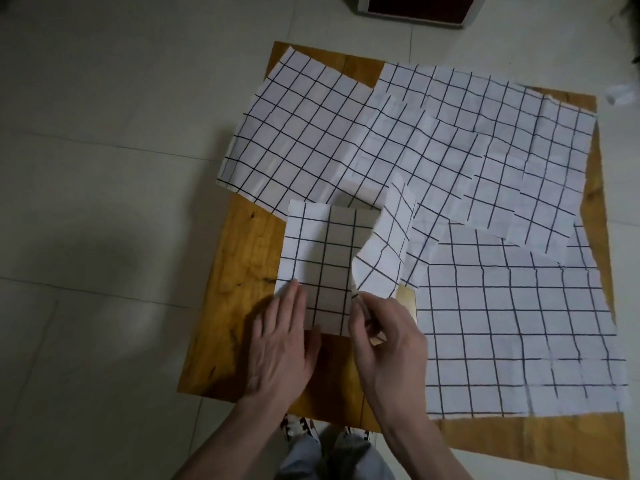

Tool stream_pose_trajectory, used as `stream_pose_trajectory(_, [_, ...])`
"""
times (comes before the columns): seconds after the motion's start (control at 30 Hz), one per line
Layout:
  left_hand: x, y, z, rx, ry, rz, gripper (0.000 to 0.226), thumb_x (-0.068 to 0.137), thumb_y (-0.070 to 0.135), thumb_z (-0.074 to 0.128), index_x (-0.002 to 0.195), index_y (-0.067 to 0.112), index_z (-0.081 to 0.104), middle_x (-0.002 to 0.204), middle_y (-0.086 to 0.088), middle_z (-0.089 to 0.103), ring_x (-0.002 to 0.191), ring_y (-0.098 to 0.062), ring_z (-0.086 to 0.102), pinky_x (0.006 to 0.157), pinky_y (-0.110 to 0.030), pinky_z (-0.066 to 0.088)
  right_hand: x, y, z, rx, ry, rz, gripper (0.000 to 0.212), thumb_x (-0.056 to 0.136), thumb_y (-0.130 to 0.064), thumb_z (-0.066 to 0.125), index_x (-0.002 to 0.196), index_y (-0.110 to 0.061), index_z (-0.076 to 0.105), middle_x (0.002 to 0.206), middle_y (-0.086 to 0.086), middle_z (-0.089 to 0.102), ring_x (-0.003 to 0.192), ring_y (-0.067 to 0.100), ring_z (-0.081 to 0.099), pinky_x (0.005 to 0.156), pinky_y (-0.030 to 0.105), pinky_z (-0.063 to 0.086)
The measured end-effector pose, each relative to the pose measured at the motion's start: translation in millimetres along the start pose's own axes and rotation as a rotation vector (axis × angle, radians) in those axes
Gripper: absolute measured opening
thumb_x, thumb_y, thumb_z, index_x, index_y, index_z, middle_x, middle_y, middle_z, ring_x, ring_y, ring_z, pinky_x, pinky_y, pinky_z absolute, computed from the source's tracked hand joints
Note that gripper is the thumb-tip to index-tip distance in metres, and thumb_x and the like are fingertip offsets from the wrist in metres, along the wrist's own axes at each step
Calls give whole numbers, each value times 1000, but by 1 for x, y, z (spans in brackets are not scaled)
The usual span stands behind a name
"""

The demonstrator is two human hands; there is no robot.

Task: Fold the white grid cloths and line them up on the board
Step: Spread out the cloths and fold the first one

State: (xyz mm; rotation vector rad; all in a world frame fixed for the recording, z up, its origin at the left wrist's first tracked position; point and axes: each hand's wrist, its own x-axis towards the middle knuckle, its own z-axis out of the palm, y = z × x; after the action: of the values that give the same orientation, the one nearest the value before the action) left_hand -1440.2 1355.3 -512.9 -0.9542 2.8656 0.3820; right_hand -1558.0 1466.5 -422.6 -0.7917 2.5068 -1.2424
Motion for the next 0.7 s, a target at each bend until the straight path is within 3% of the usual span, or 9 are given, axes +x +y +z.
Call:
stream_pose_trajectory(0.17, [-2,-15,-1,-87,28,-14,65,103,49,36,158,14,37,158,-8,50,144,-25,47,114,-45,42,8,-13,34,76,-88,27,14,103,-29,60,105,-24,72,91,-17,66,83,7,61,70,37,56])
stream_pose_trajectory(0.23, [-3,-15,-3,-185,36,-63,64,102,47,37,159,18,32,156,-8,52,143,-24,48,115,-47,43,11,-13,48,74,-145,29,16,103,-33,59,107,-26,72,94,-17,68,86,5,61,73,36,57])
stream_pose_trajectory(0.37, [-4,-13,-16,-382,-24,-195,76,99,36,56,163,29,16,152,-9,49,139,-26,48,115,-45,41,13,-5,69,28,-297,14,19,103,-34,59,113,-24,73,102,-14,71,93,4,61,81,32,55])
stream_pose_trajectory(0.5, [-8,-14,-22,-445,-17,-188,86,100,27,62,164,33,5,155,-7,49,136,-24,49,113,-46,46,12,7,81,-40,-378,11,16,104,-34,59,107,-25,72,100,-15,71,89,5,61,81,33,55])
stream_pose_trajectory(0.6, [-9,-17,-18,-382,71,-132,77,93,21,59,161,27,24,149,-6,56,133,-21,51,107,-47,51,12,12,83,-14,-401,10,23,105,-41,56,112,-26,72,99,-16,70,88,5,63,79,36,57])
stream_pose_trajectory(0.7, [-11,-22,-14,-294,35,-118,63,89,16,60,149,26,45,154,-1,47,139,-23,46,106,-52,49,10,14,76,-20,-412,-36,27,105,-43,53,119,-27,70,104,-15,71,92,3,61,83,34,54])
